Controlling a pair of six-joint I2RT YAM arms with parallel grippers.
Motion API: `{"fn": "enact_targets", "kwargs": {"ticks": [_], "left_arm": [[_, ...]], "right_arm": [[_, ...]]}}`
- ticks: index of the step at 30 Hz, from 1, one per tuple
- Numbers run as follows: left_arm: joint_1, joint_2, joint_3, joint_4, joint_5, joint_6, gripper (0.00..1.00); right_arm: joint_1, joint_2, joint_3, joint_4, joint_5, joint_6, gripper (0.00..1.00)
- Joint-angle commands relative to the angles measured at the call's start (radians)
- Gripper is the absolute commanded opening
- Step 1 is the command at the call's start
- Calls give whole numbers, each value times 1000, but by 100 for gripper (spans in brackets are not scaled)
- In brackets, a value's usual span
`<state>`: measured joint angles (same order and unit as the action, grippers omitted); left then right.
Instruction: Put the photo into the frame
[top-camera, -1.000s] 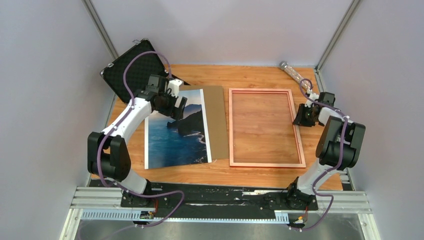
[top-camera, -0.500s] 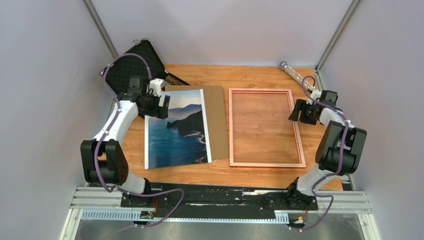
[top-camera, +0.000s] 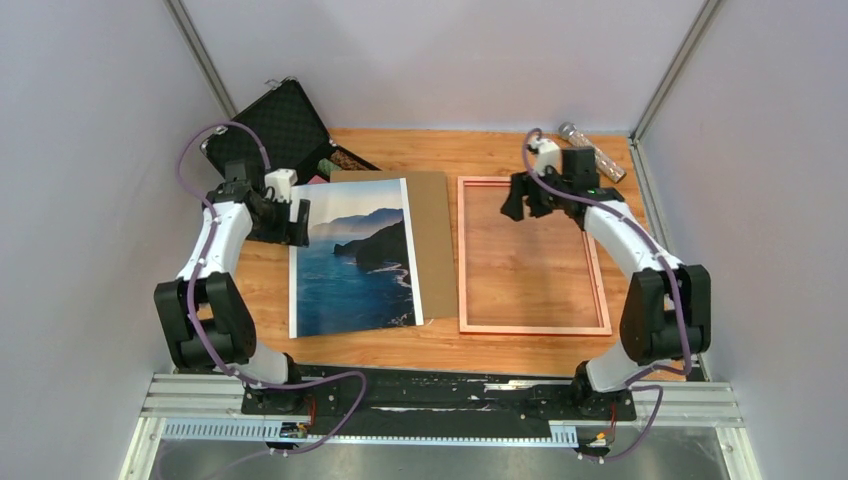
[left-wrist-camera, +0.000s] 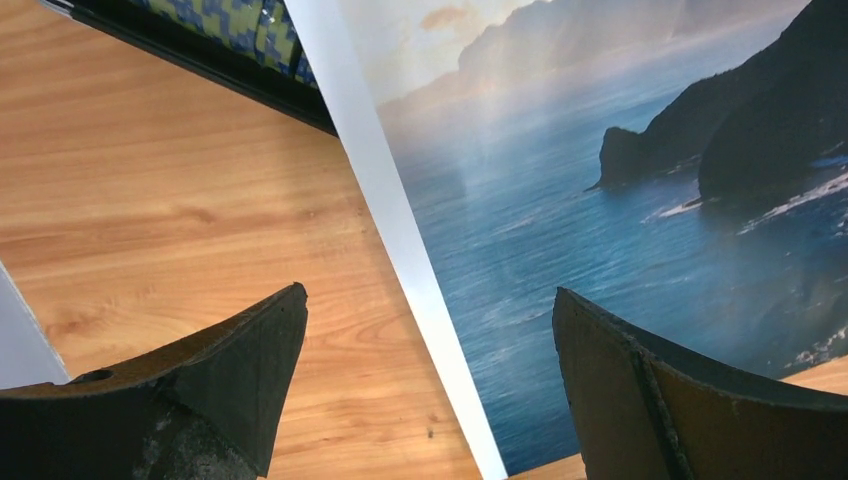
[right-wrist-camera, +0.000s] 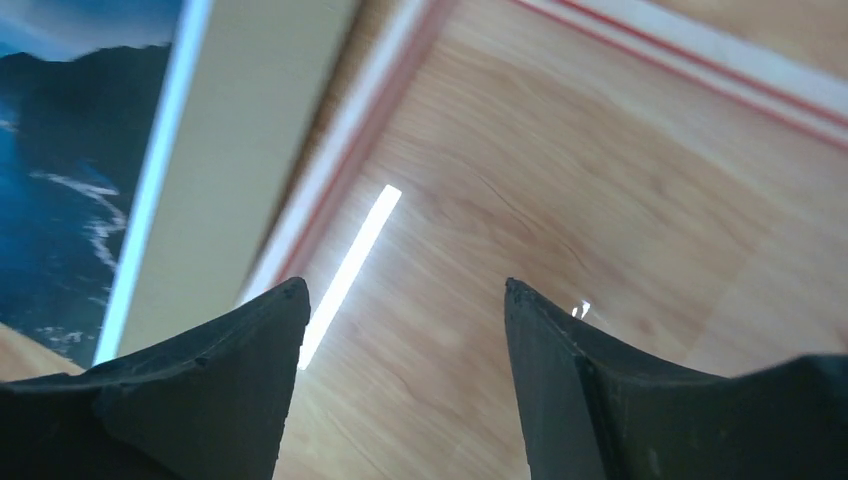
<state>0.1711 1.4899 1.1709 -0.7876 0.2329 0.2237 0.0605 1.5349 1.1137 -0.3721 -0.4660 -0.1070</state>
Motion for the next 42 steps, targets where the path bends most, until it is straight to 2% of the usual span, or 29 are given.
{"fn": "enact_targets", "kwargs": {"ticks": [1,6,13,23,42], "left_arm": [[28,38,1,-53,62,71,100],[92,108,22,-91,177,113,100],[154,175,42,-128,307,161,100],[180,190,54,-135,354,178,100],[196,194,23,-143,379,215,100]], "right_arm": [[198,92,147,59,-14,11,70],[365,255,277,58,4,-20,68],[473,433,393,49,-46,34,66],[520,565,459,45,-127,169,64],[551,648,512,45,-189,226,62]]}}
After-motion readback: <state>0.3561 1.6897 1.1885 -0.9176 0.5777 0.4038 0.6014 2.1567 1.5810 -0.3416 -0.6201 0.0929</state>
